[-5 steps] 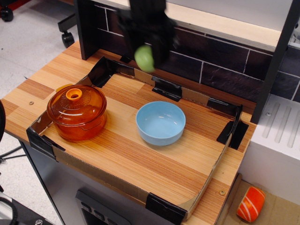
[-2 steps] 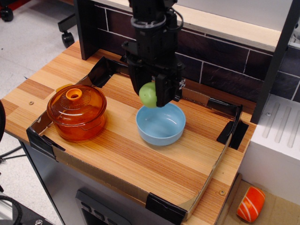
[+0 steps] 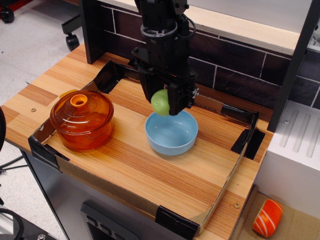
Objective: Put pear in bowl
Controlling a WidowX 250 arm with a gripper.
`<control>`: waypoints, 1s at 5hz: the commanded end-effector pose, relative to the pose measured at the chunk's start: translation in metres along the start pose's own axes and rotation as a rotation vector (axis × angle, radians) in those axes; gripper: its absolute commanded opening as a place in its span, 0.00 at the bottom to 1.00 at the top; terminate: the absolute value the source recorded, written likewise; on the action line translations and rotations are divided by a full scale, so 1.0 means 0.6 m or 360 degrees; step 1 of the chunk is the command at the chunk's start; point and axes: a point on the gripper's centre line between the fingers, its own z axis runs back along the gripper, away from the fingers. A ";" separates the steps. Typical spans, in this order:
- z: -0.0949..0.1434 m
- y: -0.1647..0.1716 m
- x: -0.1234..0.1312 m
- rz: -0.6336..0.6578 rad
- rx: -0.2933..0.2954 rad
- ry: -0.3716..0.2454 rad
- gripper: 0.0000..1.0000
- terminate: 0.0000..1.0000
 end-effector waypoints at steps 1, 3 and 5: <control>0.016 -0.006 0.004 -0.0061 0.0036 -0.0009 1.00 0.00; 0.061 -0.007 0.005 -0.0055 0.0020 -0.0014 1.00 0.00; 0.146 0.032 0.006 0.0055 0.0083 -0.0078 1.00 0.00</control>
